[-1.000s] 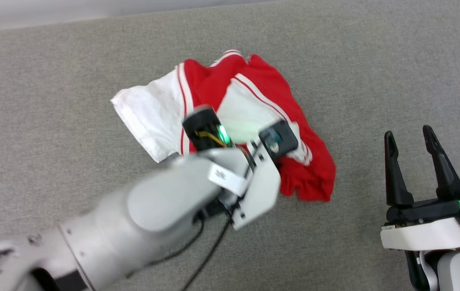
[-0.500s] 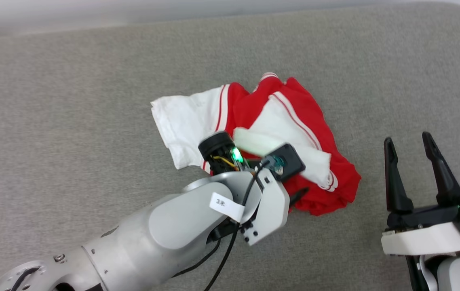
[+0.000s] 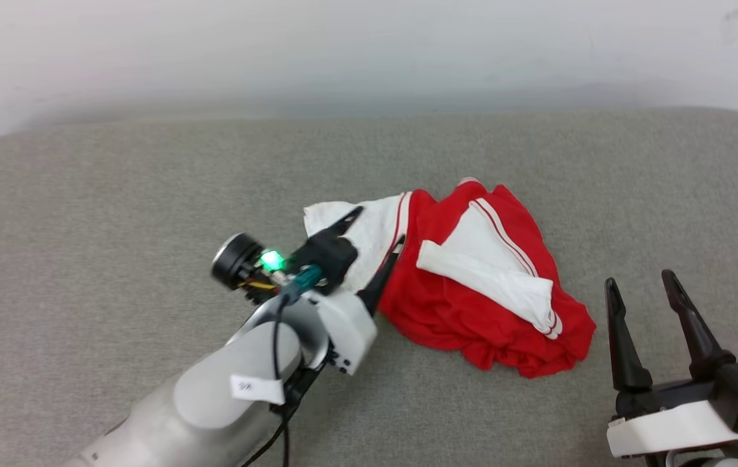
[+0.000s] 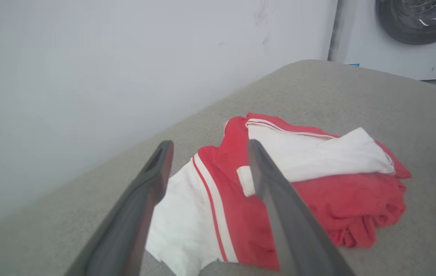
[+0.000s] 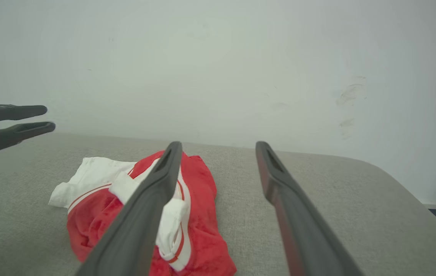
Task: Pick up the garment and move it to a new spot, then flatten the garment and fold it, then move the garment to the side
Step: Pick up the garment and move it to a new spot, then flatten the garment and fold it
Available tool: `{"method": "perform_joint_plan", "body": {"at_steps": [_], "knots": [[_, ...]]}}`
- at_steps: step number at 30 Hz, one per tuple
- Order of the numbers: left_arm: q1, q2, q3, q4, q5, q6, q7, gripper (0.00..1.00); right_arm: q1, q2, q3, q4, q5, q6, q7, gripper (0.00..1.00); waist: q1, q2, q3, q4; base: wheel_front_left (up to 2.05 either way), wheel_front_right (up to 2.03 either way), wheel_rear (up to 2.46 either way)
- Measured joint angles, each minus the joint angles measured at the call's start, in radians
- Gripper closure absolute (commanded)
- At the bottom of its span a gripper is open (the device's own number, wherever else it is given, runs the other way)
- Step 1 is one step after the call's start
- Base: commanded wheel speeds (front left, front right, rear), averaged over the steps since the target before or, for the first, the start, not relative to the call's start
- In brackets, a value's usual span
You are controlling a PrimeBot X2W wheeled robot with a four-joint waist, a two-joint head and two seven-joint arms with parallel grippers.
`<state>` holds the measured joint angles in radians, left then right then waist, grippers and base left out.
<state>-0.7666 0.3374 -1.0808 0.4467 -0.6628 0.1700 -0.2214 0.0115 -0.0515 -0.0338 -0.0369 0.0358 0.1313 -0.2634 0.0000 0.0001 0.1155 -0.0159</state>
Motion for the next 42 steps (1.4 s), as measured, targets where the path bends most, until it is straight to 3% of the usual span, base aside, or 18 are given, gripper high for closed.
{"method": "perform_joint_plan", "body": {"at_steps": [5, 9, 13, 15, 17, 22, 26, 42], "knots": [[0.101, 0.054, 0.114, -0.066, 0.013, 0.124, -0.039, 0.00, 0.024, 0.000, 0.002, 0.003, 0.000, 0.000, 0.000, 0.00, -0.0001, 0.0000, -0.042, 0.024, 0.00, 0.00, 0.00], [0.219, 0.086, 0.252, -0.200, 0.093, 0.213, -0.040, 0.00, 0.036, 0.000, 0.004, 0.006, 0.007, 0.000, 0.000, 0.00, -0.0001, 0.0000, -0.066, 0.035, 0.00, 0.00, 0.00], [0.379, 0.103, 0.384, -0.300, 0.168, 0.259, -0.042, 0.00, 0.047, 0.000, 0.007, 0.010, 0.017, 0.000, 0.000, 0.00, 0.0000, 0.0000, -0.085, 0.038, 0.00, 0.00, 0.00], [0.413, 0.102, 0.413, -0.326, 0.189, 0.266, -0.042, 0.00, 0.052, 0.000, 0.006, 0.011, 0.018, 0.000, 0.000, 0.00, -0.0001, 0.0000, -0.088, 0.038, 0.00, 0.00, 0.00], [0.518, 0.089, 0.502, -0.372, 0.240, 0.277, -0.042, 0.00, 0.060, 0.000, 0.006, 0.015, 0.027, 0.000, 0.000, 0.00, 0.0000, 0.0000, -0.096, 0.039, 0.00, 0.00, 0.00], [0.661, 0.044, 0.625, -0.409, 0.309, 0.269, -0.042, 0.00, 0.074, 0.000, 0.007, 0.024, 0.036, 0.000, 0.000, 0.00, 0.0000, 0.0000, -0.106, 0.043, 0.00, 0.00, 0.00], [0.732, 0.004, 0.705, -0.414, 0.357, 0.231, -0.042, 0.00, 0.078, 0.000, 0.005, 0.029, 0.037, 0.000, 0.000, 0.00, 0.0000, 0.0000, -0.112, 0.047, 0.00, 0.00, 0.00], [0.831, -0.113, 0.875, -0.387, 0.484, 0.092, -0.042, 0.00, 0.100, 0.000, 0.007, 0.048, 0.048, 0.000, 0.000, 0.00, 0.0000, 0.0000, -0.125, 0.048, 0.00, 0.00, 0.00]]}}
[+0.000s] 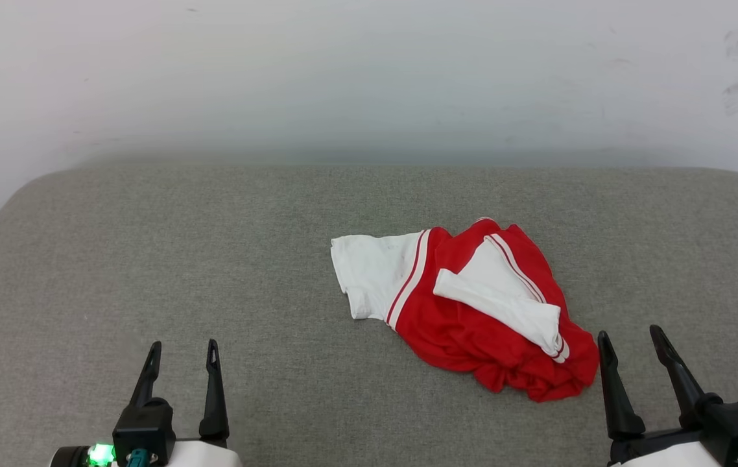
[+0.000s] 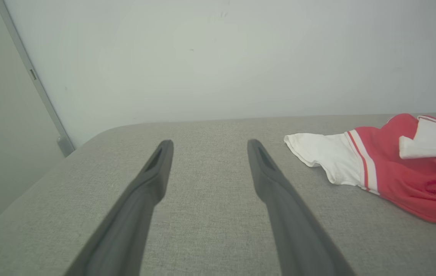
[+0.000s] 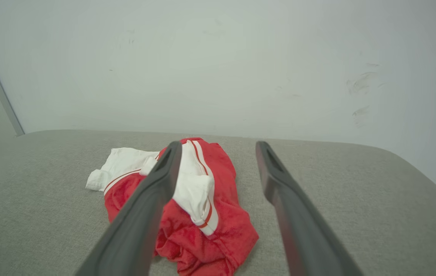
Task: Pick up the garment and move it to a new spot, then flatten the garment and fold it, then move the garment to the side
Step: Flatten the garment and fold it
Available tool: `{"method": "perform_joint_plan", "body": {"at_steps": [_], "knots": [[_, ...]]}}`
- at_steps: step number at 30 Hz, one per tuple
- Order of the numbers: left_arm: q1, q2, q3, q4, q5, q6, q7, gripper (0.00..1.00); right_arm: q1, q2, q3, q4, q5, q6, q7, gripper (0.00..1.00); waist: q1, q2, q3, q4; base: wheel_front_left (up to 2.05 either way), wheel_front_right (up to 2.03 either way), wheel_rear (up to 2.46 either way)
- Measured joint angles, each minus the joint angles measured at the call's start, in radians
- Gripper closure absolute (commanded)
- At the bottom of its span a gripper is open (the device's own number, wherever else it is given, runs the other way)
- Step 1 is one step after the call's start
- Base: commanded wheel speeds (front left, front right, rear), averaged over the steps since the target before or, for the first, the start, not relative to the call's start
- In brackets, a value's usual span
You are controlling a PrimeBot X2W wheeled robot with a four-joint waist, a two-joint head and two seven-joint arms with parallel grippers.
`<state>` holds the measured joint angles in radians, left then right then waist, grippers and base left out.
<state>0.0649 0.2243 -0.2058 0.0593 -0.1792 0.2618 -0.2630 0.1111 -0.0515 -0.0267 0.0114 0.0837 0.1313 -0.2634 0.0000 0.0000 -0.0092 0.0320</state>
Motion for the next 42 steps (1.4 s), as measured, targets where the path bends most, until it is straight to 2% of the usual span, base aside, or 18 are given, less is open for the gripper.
{"method": "perform_joint_plan", "body": {"at_steps": [9, 16, 23, 25, 28, 31, 37, 42], "knots": [[0.012, -0.049, 0.054, 0.014, 0.048, -0.060, 0.000, 0.00, 0.002, 0.000, 0.001, 0.003, 0.001, 0.000, 0.000, 0.00, 0.0000, 0.0000, 0.000, -0.002, 0.00, 0.00, 0.00], [0.013, -0.077, 0.080, 0.021, 0.078, -0.086, 0.000, 0.00, -0.012, 0.000, -0.008, -0.010, -0.016, 0.000, 0.000, 0.00, 0.0000, 0.0000, -0.003, 0.003, 0.00, 0.00, 0.00], [0.013, -0.100, 0.093, 0.023, 0.098, -0.109, 0.000, 0.00, -0.141, -0.019, 0.023, -0.059, -0.088, 0.000, 0.000, 0.00, 0.0000, 0.0000, 0.007, 0.010, 0.00, 0.00, 0.00], [0.012, -0.106, 0.094, 0.024, 0.104, -0.114, 0.000, 0.00, -0.194, -0.057, 0.056, -0.057, -0.084, 0.000, 0.000, 0.00, 0.0000, 0.0000, 0.013, 0.012, 0.00, 0.00, 0.00], [0.012, -0.111, 0.099, 0.025, 0.109, -0.121, 0.000, 0.00, -0.265, -0.148, 0.151, 0.007, -0.060, 0.000, 0.000, 0.00, 0.0000, 0.0000, 0.023, 0.016, 0.00, 0.00, 0.00], [0.008, -0.116, 0.104, 0.026, 0.115, -0.130, 0.000, 0.00, -0.362, -0.248, 0.273, 0.070, 0.005, 0.000, 0.058, 0.00, 0.0001, 0.0000, 0.039, 0.019, 0.00, 0.00, 0.00], [-0.024, -0.129, 0.110, 0.025, 0.123, -0.145, 0.000, 0.00, -0.541, -0.460, 0.570, 0.133, 0.208, 0.000, 0.390, 0.00, 0.0001, 0.0000, 0.078, 0.035, 0.00, 0.00, 0.00], [-0.051, -0.141, 0.104, 0.022, 0.127, -0.150, 0.000, 0.00, -0.660, -0.597, 0.760, 0.127, 0.363, 0.000, 0.625, 0.00, 0.0002, 0.0000, 0.119, 0.058, 0.00, 0.00, 0.00]]}}
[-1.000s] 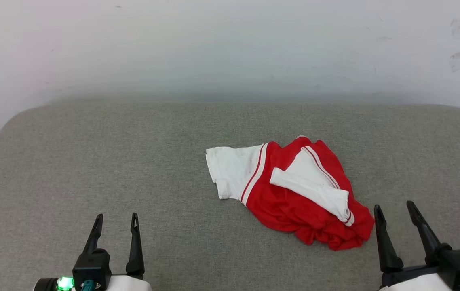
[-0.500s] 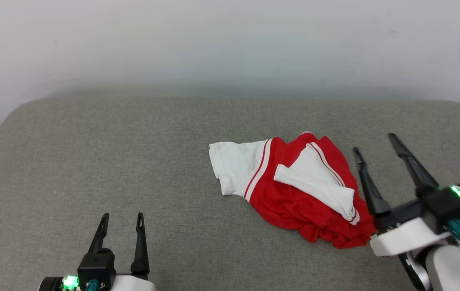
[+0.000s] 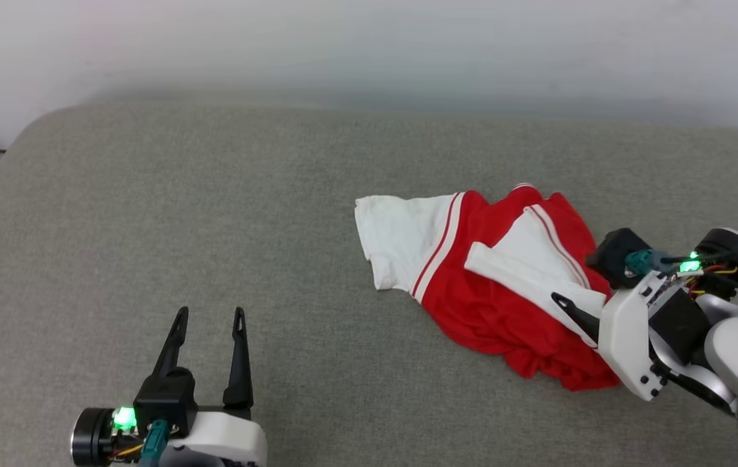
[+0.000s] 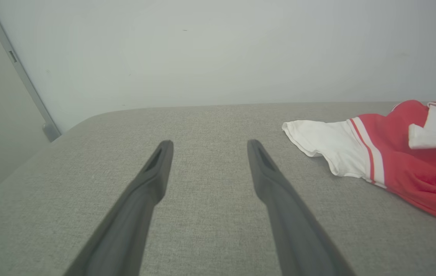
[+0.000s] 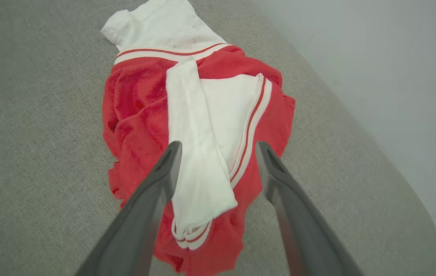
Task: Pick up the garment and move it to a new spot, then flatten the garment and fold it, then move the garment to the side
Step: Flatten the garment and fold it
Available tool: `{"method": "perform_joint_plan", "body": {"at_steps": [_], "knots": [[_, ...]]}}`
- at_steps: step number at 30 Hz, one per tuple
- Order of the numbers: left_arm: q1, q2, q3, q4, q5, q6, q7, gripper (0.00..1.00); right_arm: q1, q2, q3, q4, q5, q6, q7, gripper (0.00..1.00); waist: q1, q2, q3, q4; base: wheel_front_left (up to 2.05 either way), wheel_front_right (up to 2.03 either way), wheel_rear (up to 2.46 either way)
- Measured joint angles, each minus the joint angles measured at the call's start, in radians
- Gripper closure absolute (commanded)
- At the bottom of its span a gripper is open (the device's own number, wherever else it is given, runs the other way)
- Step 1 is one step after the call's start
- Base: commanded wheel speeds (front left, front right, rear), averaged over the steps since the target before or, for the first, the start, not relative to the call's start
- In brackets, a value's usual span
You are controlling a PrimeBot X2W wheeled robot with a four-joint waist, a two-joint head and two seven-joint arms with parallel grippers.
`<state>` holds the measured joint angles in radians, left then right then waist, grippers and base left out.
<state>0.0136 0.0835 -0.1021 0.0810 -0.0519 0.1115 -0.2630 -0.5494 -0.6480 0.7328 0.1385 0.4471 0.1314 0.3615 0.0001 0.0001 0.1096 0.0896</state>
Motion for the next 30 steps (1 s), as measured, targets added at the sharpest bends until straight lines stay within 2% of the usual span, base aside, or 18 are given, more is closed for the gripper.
{"method": "perform_joint_plan", "body": {"at_steps": [4, 9, 13, 14, 16, 17, 18, 19, 21, 22, 25, 26, 30], "knots": [[-0.026, -0.009, -0.010, -0.004, 0.002, -0.004, 0.000, 0.00, -0.083, -0.056, 0.107, 0.003, 0.070, 0.000, 0.106, 0.00, 0.0001, 0.0000, 0.041, 0.023, 0.00, 0.00, 0.00], [-0.066, -0.021, -0.012, 0.002, -0.003, -0.011, 0.000, 0.00, -0.155, -0.073, 0.228, 0.063, 0.135, 0.000, 0.176, 0.00, 0.0001, 0.0000, 0.096, 0.055, 0.00, 0.00, 0.00], [-0.082, -0.026, -0.017, 0.008, -0.004, -0.012, 0.000, 0.00, -0.197, -0.063, 0.340, 0.160, 0.156, -0.001, 0.167, 0.00, 0.0000, 0.0000, 0.135, 0.084, 0.00, 0.00, 0.00], [-0.082, -0.026, -0.017, 0.008, -0.004, -0.012, 0.000, 0.00, -0.197, -0.063, 0.340, 0.160, 0.156, -0.001, 0.167, 0.00, 0.0000, 0.0000, 0.135, 0.084, 0.00, 0.00, 0.00], [-0.082, -0.028, -0.015, 0.013, -0.005, -0.011, 0.000, 0.00, -0.218, -0.053, 0.376, 0.197, 0.180, -0.001, 0.120, 0.00, 0.0000, 0.0000, 0.142, 0.091, 0.00, 0.00, 0.00], [-0.082, -0.028, -0.014, 0.013, -0.005, -0.010, 0.000, 0.00, -0.225, -0.049, 0.388, 0.203, 0.181, -0.001, 0.098, 0.50, 0.0000, 0.0000, 0.140, 0.089, 0.00, 0.00, 0.00], [-0.082, -0.029, -0.011, 0.013, -0.005, -0.006, 0.000, 0.00, -0.231, -0.043, 0.396, 0.207, 0.181, -0.001, 0.066, 0.95, 0.0000, 0.0000, 0.137, 0.085, 0.00, 0.00, 0.00], [-0.081, -0.029, -0.008, 0.015, -0.005, -0.006, 0.000, 0.00, -0.233, -0.038, 0.401, 0.212, 0.182, -0.001, 0.038, 1.00, 0.0000, 0.0000, 0.134, 0.081, 0.00, 0.00, 0.00], [-0.080, -0.029, -0.005, 0.018, -0.005, -0.006, 0.000, 0.00, -0.236, -0.035, 0.405, 0.216, 0.188, -0.001, 0.013, 1.00, 0.0000, -0.0001, 0.129, 0.077, 0.00, 0.00, 0.00], [-0.077, -0.029, 0.002, 0.021, -0.002, -0.008, 0.000, 0.00, -0.237, -0.024, 0.390, 0.218, 0.211, -0.001, -0.045, 1.00, 0.0000, -0.0001, 0.119, 0.065, 0.00, 0.00, 0.00], [-0.069, -0.030, 0.012, 0.021, 0.002, -0.014, 0.000, 0.00, -0.234, -0.002, 0.336, 0.203, 0.258, 0.000, -0.129, 1.00, 0.0000, 0.0000, 0.101, 0.043, 0.00, 0.00, 0.00], [-0.069, -0.030, 0.012, 0.021, 0.002, -0.014, 0.000, 0.00, -0.234, -0.002, 0.336, 0.203, 0.258, 0.000, -0.129, 1.00, 0.0000, 0.0000, 0.101, 0.043, 0.00, 0.00, 0.00], [-0.056, -0.030, 0.019, 0.020, 0.008, -0.021, 0.000, 0.00, -0.148, 0.021, 0.182, 0.190, 0.374, 0.000, -0.266, 1.00, 0.0000, 0.0000, 0.071, -0.001, 0.00, 0.00, 0.00]]}}
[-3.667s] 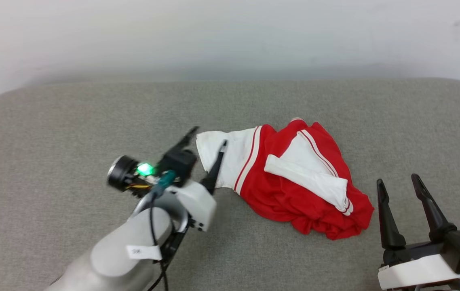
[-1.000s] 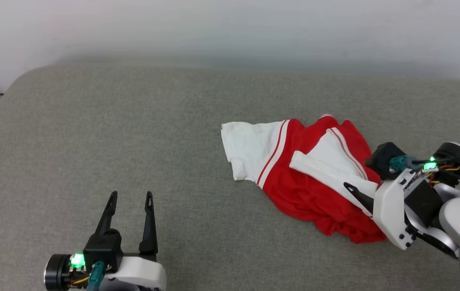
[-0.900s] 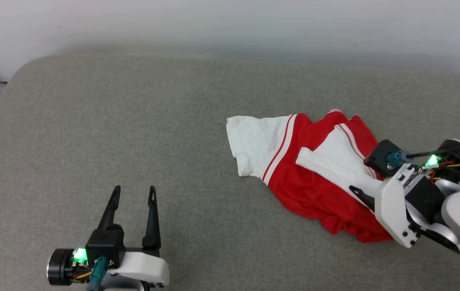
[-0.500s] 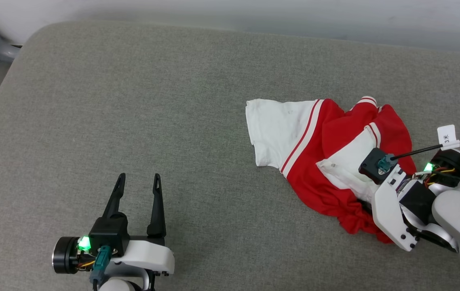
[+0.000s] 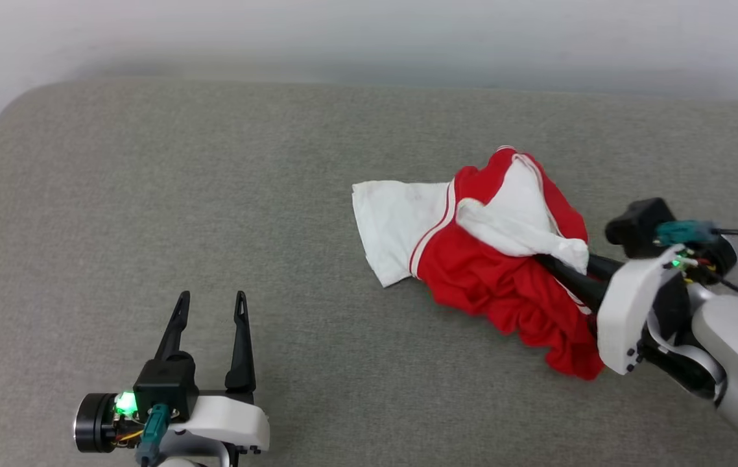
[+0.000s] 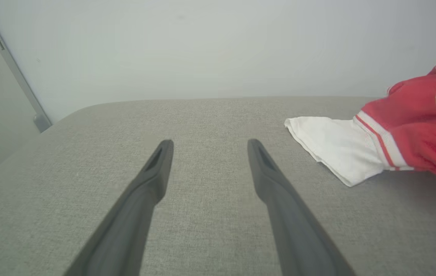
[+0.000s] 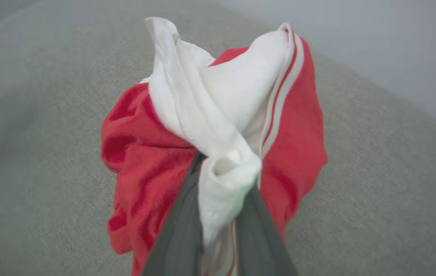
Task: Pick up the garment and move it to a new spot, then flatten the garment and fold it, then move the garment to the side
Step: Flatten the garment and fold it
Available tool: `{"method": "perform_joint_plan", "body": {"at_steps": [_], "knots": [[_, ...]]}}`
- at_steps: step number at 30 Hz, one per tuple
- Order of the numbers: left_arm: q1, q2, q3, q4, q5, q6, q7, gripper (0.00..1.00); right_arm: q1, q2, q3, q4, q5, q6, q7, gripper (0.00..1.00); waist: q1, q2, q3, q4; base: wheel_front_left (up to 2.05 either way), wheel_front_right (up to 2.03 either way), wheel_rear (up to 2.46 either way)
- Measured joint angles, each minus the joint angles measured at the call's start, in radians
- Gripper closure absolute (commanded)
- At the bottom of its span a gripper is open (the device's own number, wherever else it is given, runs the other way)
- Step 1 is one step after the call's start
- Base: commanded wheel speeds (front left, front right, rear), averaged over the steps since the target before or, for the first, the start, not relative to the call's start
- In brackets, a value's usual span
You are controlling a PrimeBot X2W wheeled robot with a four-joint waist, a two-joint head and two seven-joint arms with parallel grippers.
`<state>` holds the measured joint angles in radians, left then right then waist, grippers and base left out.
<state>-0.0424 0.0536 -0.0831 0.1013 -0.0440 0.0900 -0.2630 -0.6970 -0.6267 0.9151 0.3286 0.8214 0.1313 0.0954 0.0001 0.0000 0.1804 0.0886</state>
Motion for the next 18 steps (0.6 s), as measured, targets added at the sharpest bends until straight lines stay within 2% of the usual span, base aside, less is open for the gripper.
{"method": "perform_joint_plan", "body": {"at_steps": [9, 18], "knots": [[0.019, -0.001, 0.009, -0.003, 0.007, -0.007, 0.000, 0.00, 0.235, 0.036, -0.306, 0.091, 0.221, 0.000, -0.204, 1.00, -0.0001, 0.0000, -0.022, -0.059, 0.00, 0.00, 0.00], [0.024, -0.001, 0.006, 0.004, 0.008, -0.011, 0.000, 0.00, 0.407, 0.041, -0.554, 0.264, 0.475, 0.000, -0.312, 1.00, -0.0001, 0.0000, -0.019, -0.063, 0.00, 0.00, 0.00]]}}
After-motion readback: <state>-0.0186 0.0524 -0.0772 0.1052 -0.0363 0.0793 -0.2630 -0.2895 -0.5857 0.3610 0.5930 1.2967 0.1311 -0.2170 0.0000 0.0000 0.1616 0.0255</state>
